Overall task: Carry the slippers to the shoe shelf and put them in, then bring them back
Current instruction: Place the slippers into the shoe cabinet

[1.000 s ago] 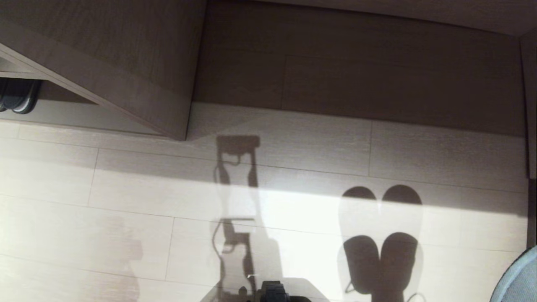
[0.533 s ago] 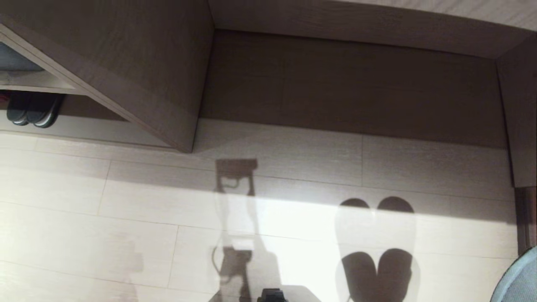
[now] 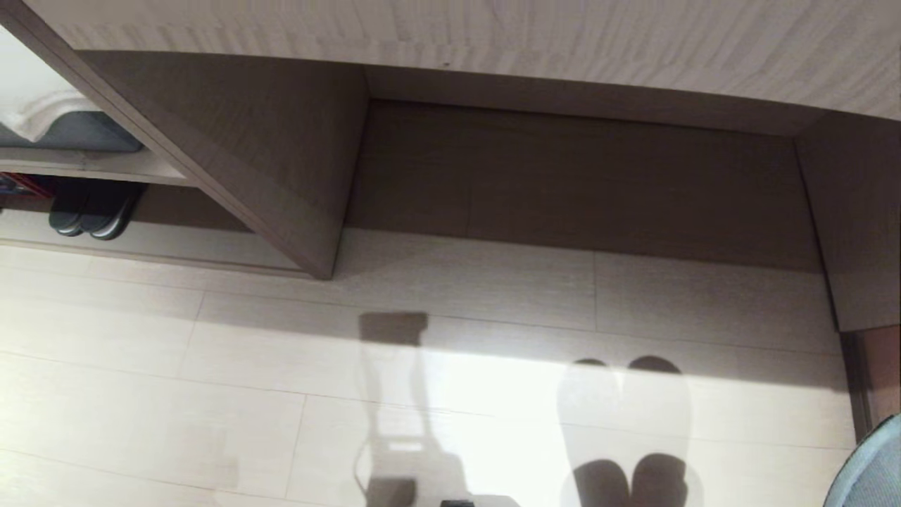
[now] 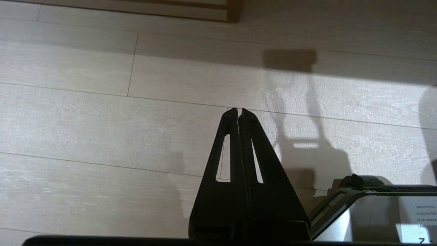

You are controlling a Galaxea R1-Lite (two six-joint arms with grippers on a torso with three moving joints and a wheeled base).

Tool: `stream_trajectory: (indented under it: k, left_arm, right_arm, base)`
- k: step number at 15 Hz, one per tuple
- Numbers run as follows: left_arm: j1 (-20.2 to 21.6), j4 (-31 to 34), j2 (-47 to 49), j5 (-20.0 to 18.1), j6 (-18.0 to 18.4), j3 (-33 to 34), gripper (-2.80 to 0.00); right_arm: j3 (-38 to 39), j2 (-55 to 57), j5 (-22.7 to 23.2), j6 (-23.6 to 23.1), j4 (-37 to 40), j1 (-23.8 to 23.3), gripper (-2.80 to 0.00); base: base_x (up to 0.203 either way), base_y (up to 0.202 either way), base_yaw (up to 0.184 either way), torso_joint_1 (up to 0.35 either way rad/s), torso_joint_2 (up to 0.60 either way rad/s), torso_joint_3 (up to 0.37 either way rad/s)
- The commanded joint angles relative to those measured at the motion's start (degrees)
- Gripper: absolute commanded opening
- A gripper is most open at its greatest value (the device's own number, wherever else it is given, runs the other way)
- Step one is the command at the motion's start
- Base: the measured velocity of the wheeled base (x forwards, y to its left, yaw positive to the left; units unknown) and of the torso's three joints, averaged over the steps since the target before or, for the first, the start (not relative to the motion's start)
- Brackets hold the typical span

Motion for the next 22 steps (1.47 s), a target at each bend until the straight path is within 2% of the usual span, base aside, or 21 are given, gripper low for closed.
stream_trajectory:
  k: [1, 22]
  left_arm:
    - [0.0, 0.0, 0.1, 0.0, 0.0, 0.1, -2.80]
    - [0.0, 0.0, 0.1, 0.0, 0.0, 0.1, -2.80]
  right_arm:
    - [0.0, -0.1, 0.0, 0.0, 0.0, 0.0, -2.80]
    - [0.0, -0.1, 0.0, 0.0, 0.0, 0.0, -2.80]
  base:
    - [0.000, 0.000, 0.000, 0.007, 0.00, 0.212]
    - [0.000, 0.000, 0.000, 0.003, 0.00, 0.202]
